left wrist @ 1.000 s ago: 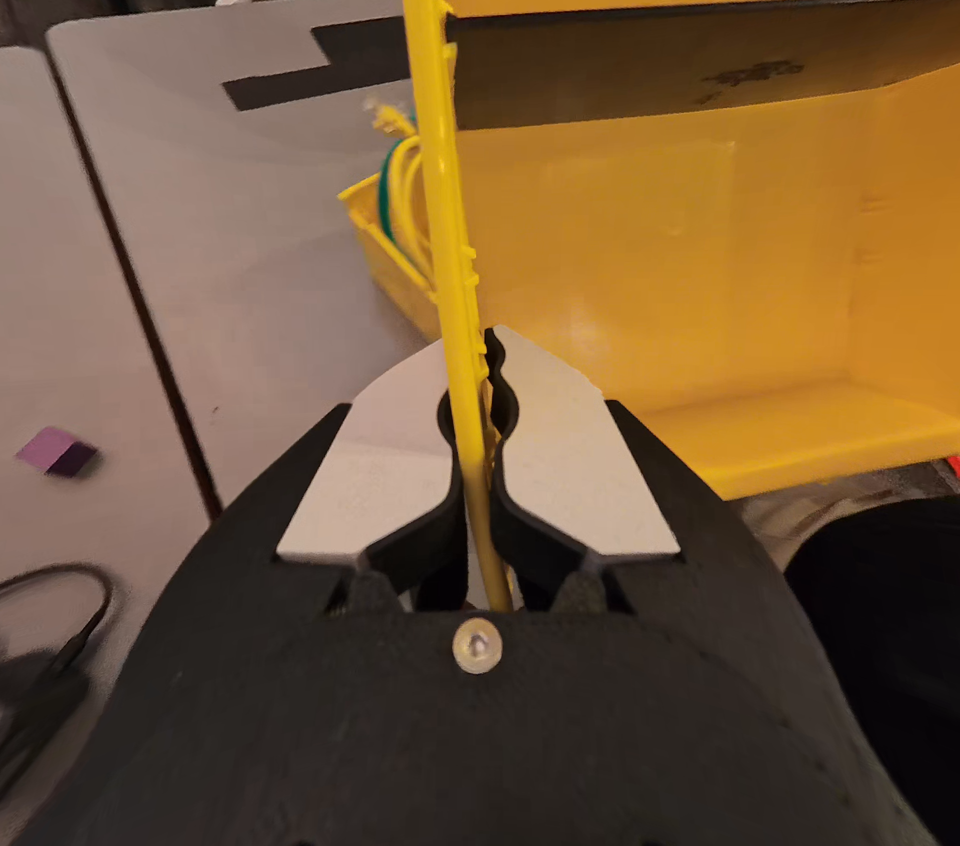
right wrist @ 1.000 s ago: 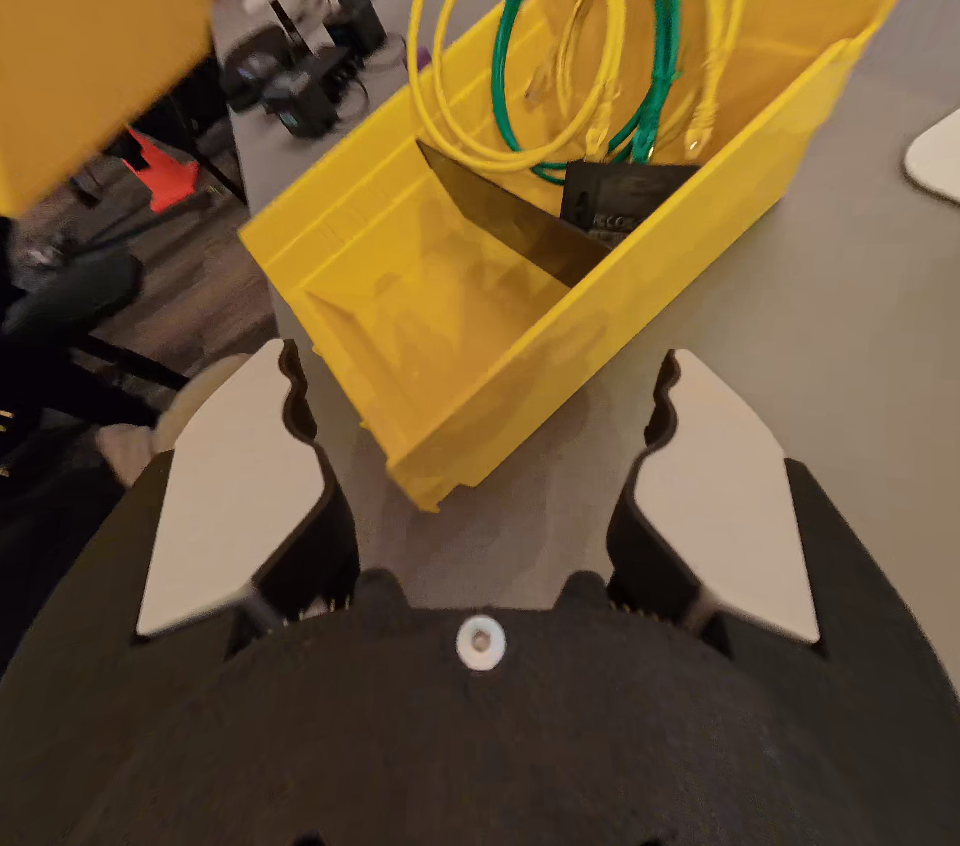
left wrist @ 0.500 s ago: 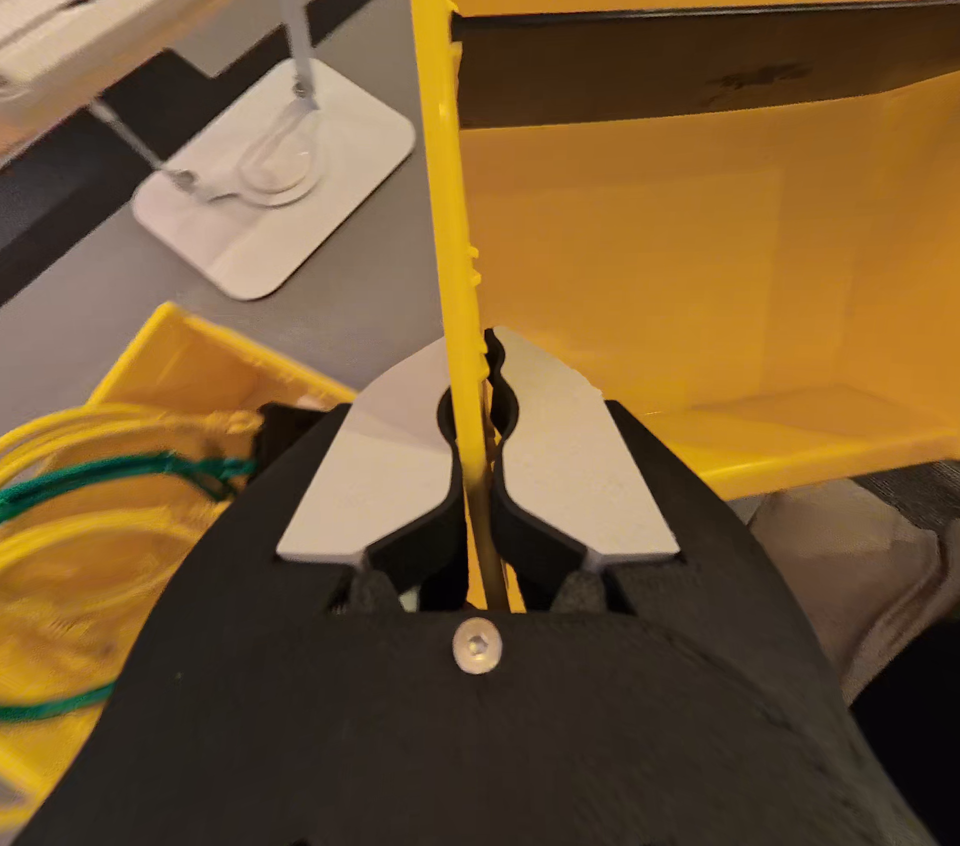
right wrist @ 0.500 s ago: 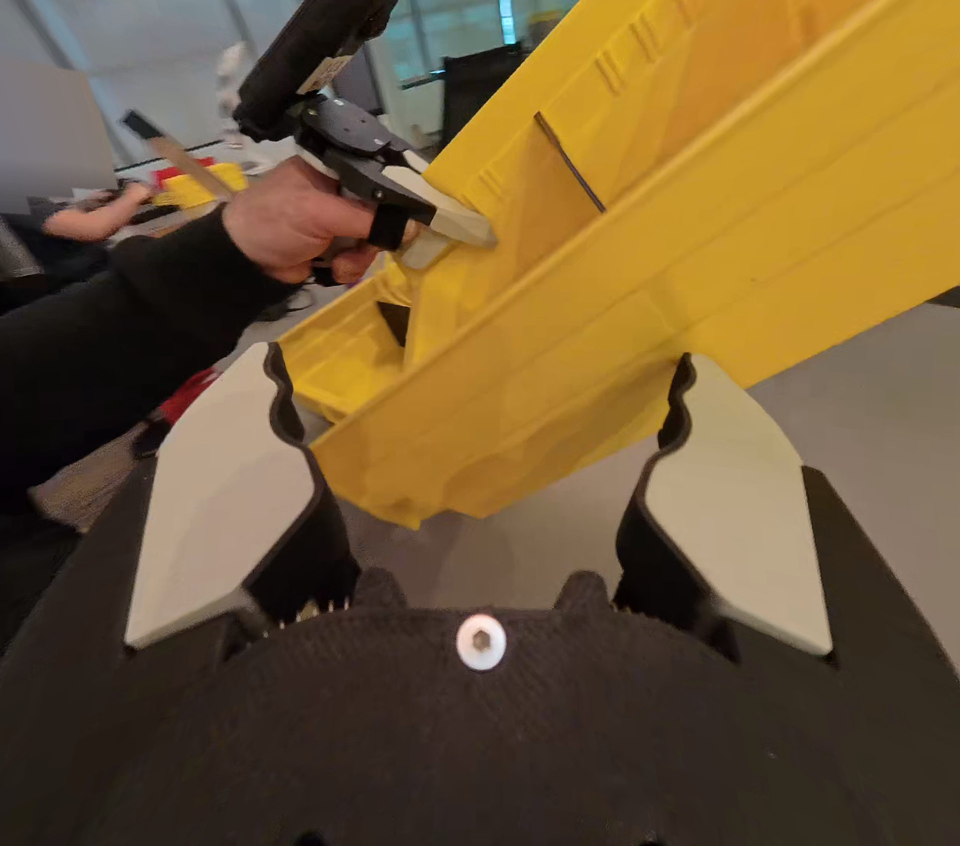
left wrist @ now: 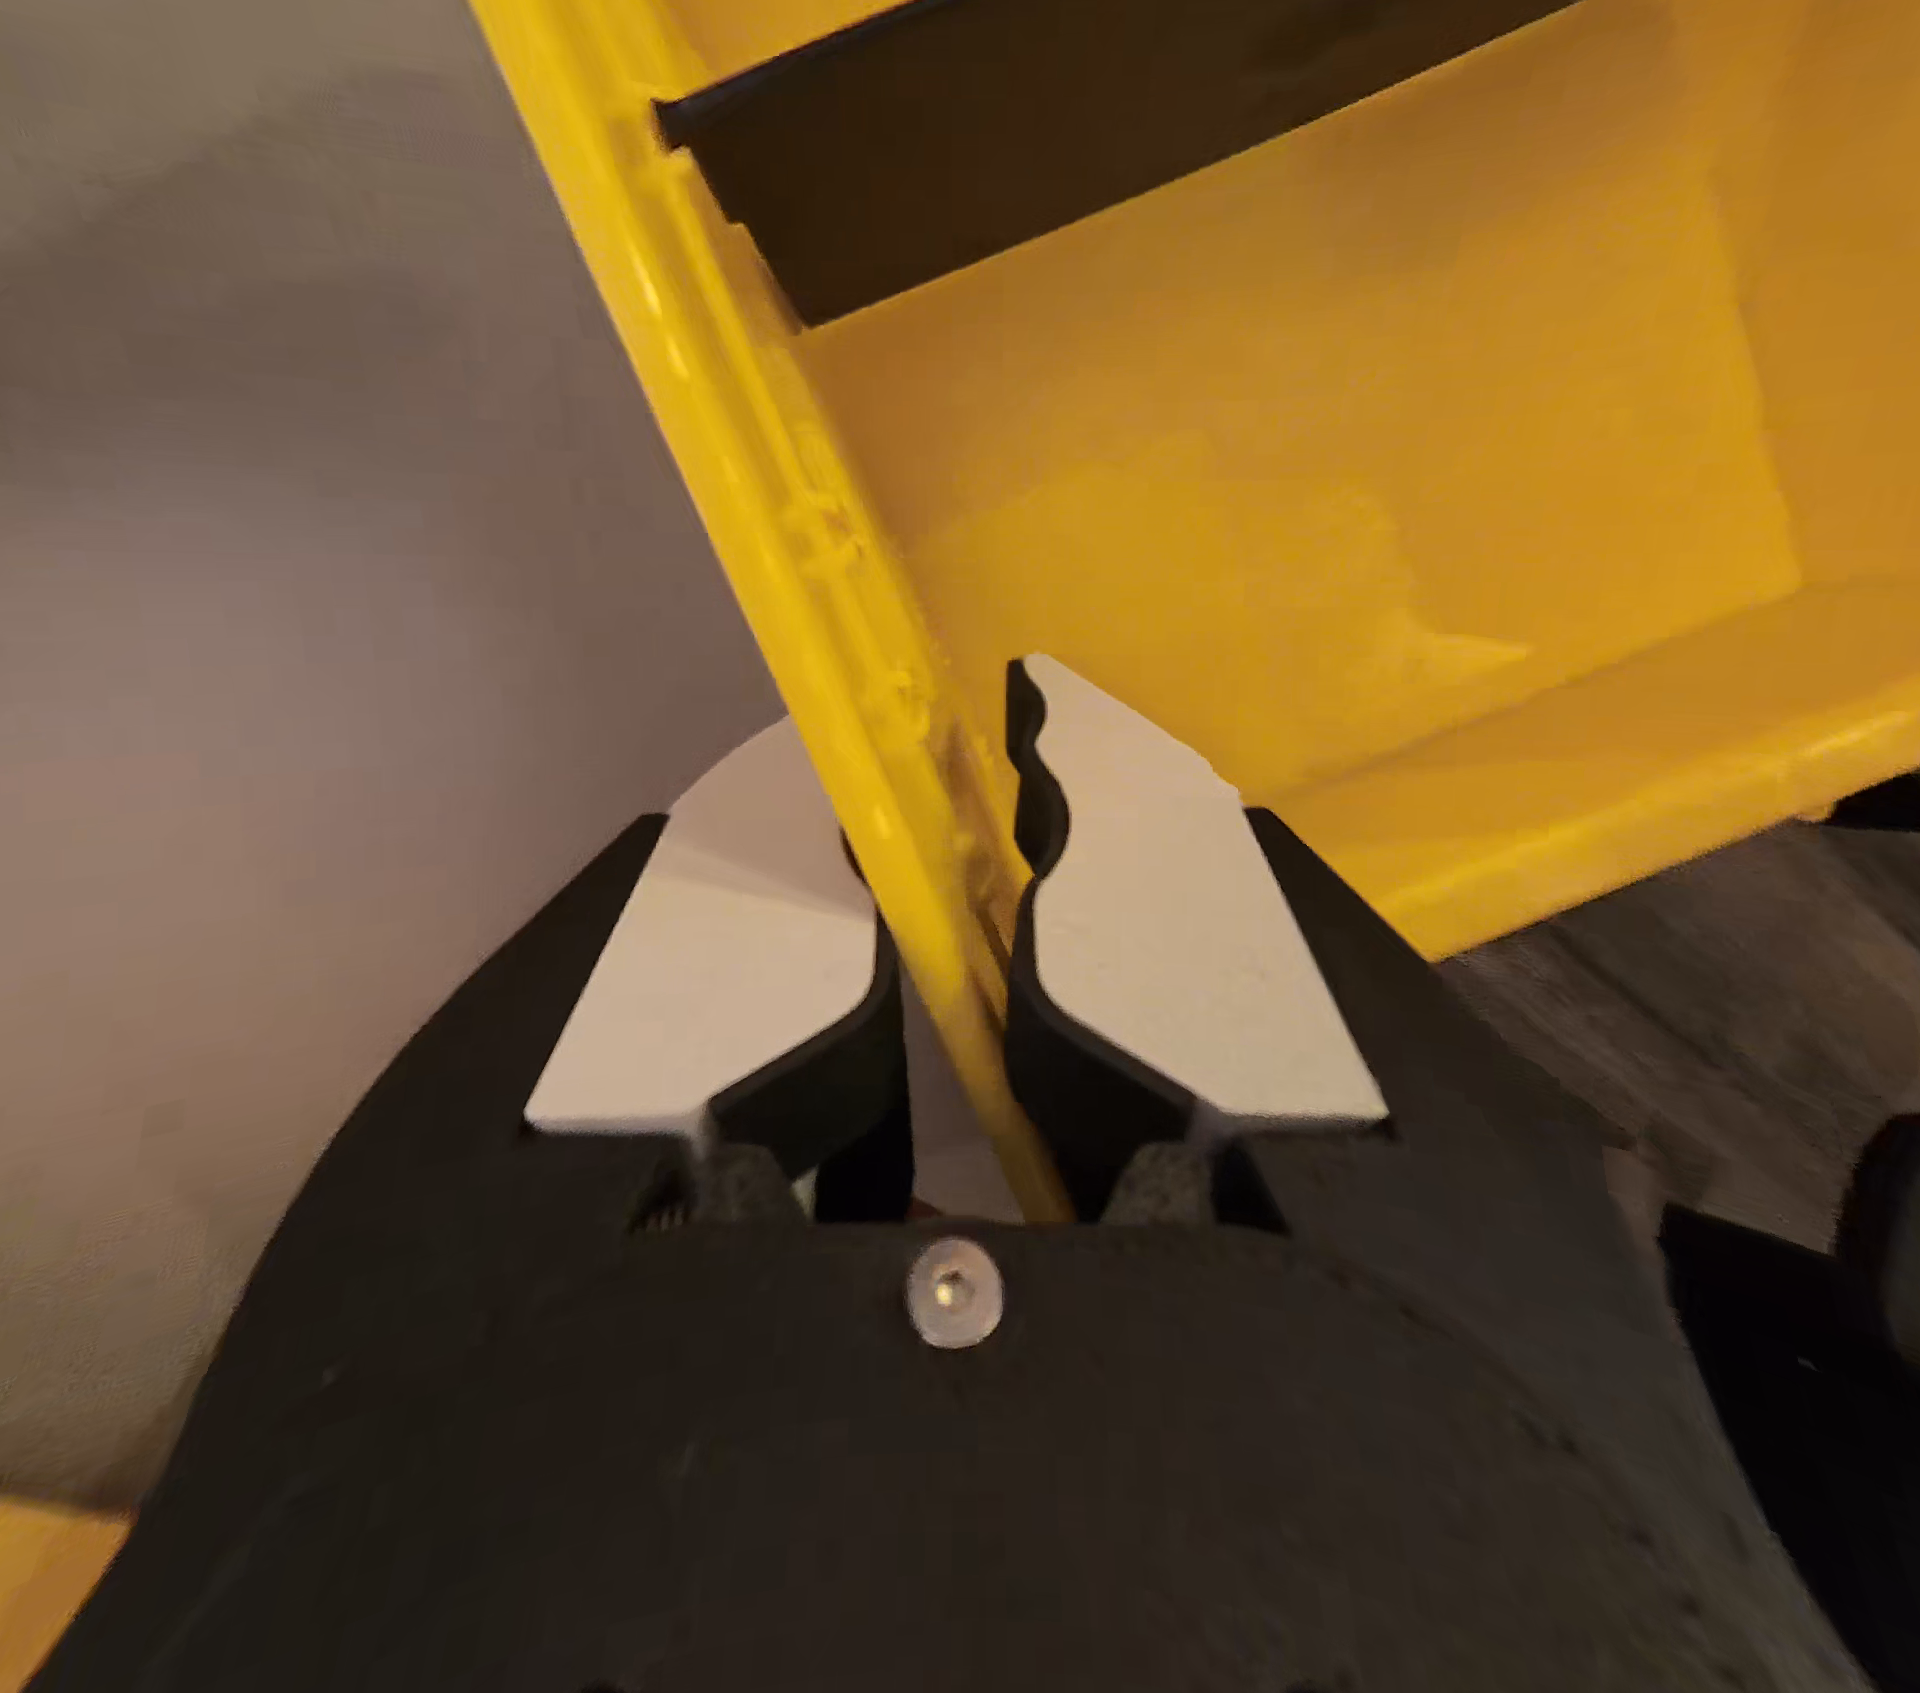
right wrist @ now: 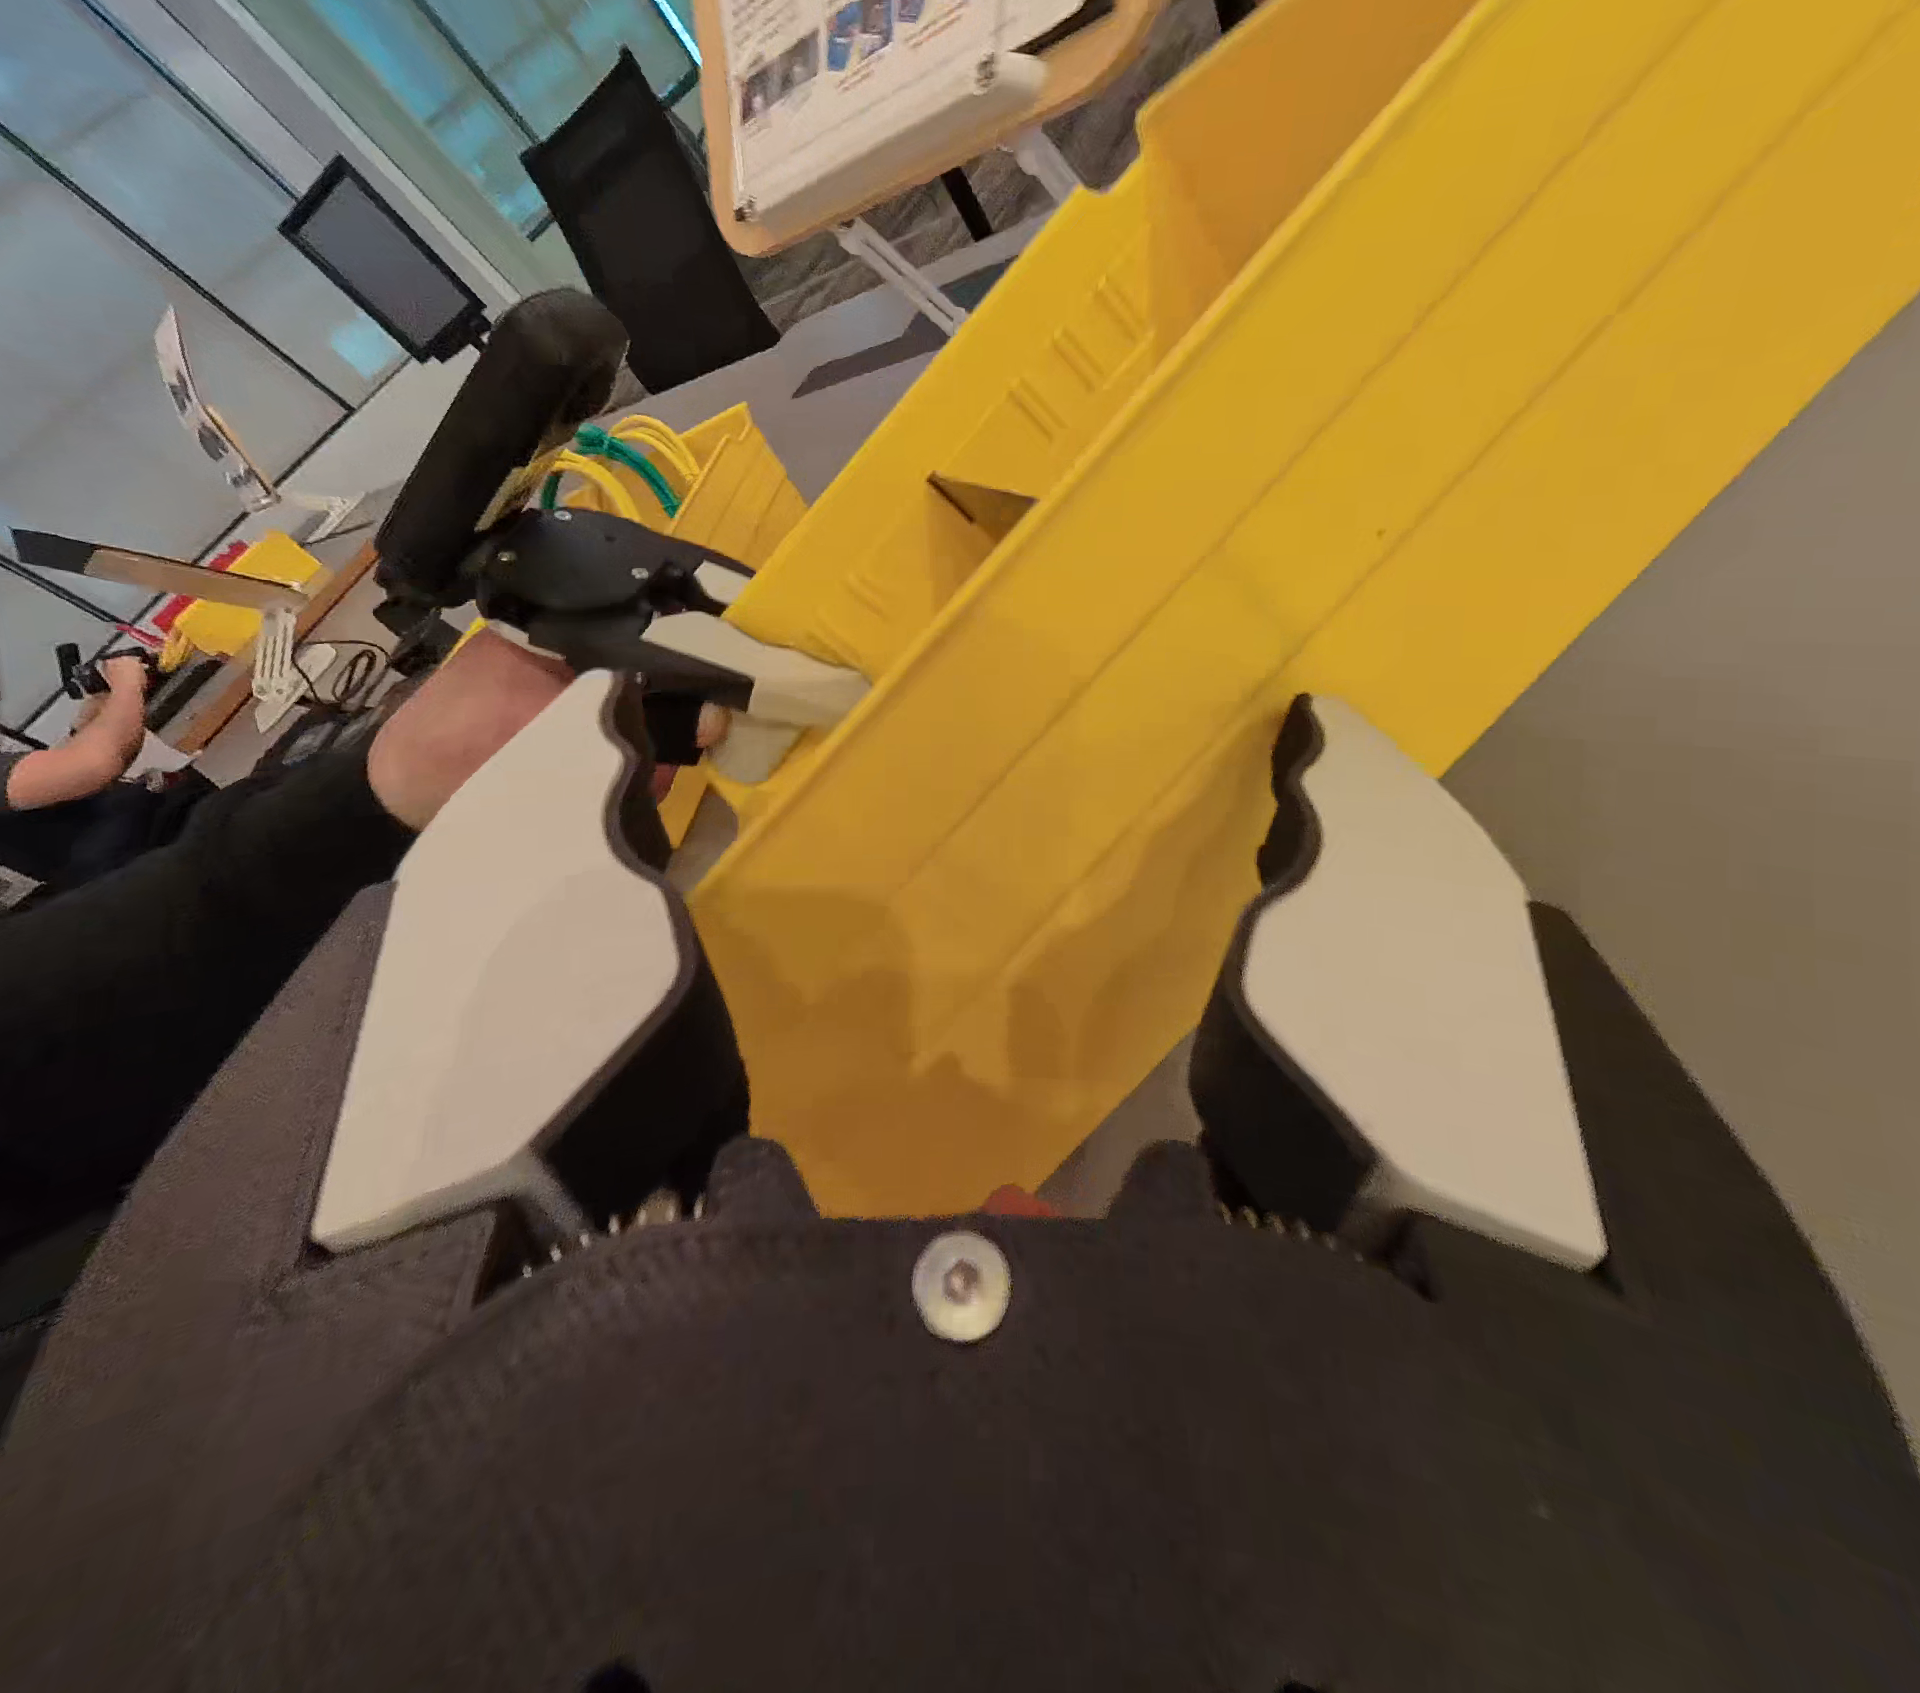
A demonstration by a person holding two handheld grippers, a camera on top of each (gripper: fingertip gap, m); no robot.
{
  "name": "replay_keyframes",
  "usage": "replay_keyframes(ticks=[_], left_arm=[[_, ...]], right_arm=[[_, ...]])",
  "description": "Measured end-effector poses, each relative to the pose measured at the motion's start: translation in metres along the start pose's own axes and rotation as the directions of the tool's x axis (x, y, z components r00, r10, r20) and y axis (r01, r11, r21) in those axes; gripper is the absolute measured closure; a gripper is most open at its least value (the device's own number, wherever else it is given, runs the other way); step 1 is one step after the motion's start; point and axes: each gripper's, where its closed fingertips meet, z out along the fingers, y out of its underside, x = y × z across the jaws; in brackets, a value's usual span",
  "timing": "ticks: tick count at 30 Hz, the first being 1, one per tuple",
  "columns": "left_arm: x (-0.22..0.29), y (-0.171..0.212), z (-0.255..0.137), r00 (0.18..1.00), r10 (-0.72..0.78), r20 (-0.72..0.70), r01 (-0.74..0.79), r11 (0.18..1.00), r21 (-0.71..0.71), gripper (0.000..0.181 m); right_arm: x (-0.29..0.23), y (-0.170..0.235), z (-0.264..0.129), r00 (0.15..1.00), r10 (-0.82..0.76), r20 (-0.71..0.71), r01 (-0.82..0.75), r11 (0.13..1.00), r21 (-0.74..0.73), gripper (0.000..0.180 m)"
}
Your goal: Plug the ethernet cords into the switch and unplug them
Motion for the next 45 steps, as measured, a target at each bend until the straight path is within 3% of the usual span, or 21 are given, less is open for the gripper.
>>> replay_keyframes(ticks=[1, 6, 12, 16, 18, 22, 26, 29, 32, 34, 36, 38, 39, 42, 45], left_arm=[[0.006, 0.002, 0.007, 0.999, -0.03, -0.033, 0.03, 1.0, -0.008, 0.16], [0.033, 0.014, 0.035, 0.989, -0.102, -0.108, 0.1, 0.995, -0.025, 0.141], [0.072, -0.001, 0.043, 0.954, -0.163, -0.252, 0.182, 0.982, 0.057, 0.108], [0.095, -0.009, 0.042, 0.928, -0.162, -0.336, 0.191, 0.98, 0.055, 0.091], [0.098, -0.017, 0.027, 0.926, -0.138, -0.352, 0.192, 0.974, 0.123, 0.091], [0.085, -0.017, -0.032, 0.971, -0.022, -0.238, 0.079, 0.969, 0.233, 0.08], [0.018, 0.008, -0.118, 0.997, 0.028, 0.077, -0.049, 0.959, 0.28, 0.07], [-0.055, 0.05, -0.191, 0.955, -0.076, 0.288, -0.012, 0.956, 0.292, 0.071], [-0.132, 0.117, -0.26, 0.817, -0.154, 0.556, 0.02, 0.971, 0.239, 0.072], [-0.165, 0.167, -0.28, 0.753, -0.193, 0.629, 0.099, 0.979, 0.181, 0.071], [-0.187, 0.208, -0.286, 0.718, -0.231, 0.657, 0.18, 0.973, 0.145, 0.071], [-0.187, 0.229, -0.269, 0.769, -0.31, 0.559, 0.271, 0.95, 0.153, 0.073], [-0.179, 0.234, -0.258, 0.807, -0.335, 0.486, 0.311, 0.941, 0.133, 0.083], [-0.179, 0.24, -0.241, 0.832, -0.316, 0.456, 0.31, 0.946, 0.09, 0.115], [-0.2, 0.252, -0.245, 0.795, -0.322, 0.514, 0.318, 0.943, 0.098, 0.148]], right_arm=[[0.009, -0.002, -0.002, 1.0, 0.006, -0.005, -0.006, 1.0, -0.013, 0.07], [0.05, 0.007, -0.007, 0.996, 0.085, 0.023, -0.081, 0.987, -0.141, 0.08], [0.089, -0.002, -0.018, 0.987, 0.153, 0.056, -0.142, 0.974, -0.175, 0.095], [0.128, -0.006, -0.028, 0.991, 0.12, -0.054, -0.129, 0.968, -0.214, 0.103], [0.138, -0.003, -0.031, 0.989, 0.118, -0.084, -0.135, 0.959, -0.248, 0.1], [0.145, 0.001, -0.038, 0.976, -0.042, -0.212, -0.021, 0.958, -0.287, 0.096], [0.141, 0.012, -0.04, 0.928, -0.225, -0.298, 0.104, 0.922, -0.373, 0.096], [0.144, 0.024, -0.039, 0.872, -0.353, -0.34, 0.173, 0.871, -0.46, 0.106], [0.148, 0.035, -0.035, 0.842, -0.413, -0.346, 0.192, 0.83, -0.524, 0.115], [0.153, 0.041, -0.034, 0.824, -0.446, -0.348, 0.197, 0.803, -0.563, 0.126], [0.16, 0.045, -0.034, 0.8, -0.48, -0.359, 0.194, 0.774, -0.602, 0.136], [0.16, 0.044, -0.033, 0.808, -0.47, -0.356, 0.192, 0.781, -0.595, 0.143], [0.16, 0.044, -0.033, 0.818, -0.451, -0.357, 0.18, 0.79, -0.586, 0.145], [0.163, 0.044, -0.034, 0.824, -0.432, -0.366, 0.157, 0.795, -0.586, 0.147], [0.167, 0.042, -0.035, 0.825, -0.428, -0.37, 0.149, 0.795, -0.587, 0.149]])
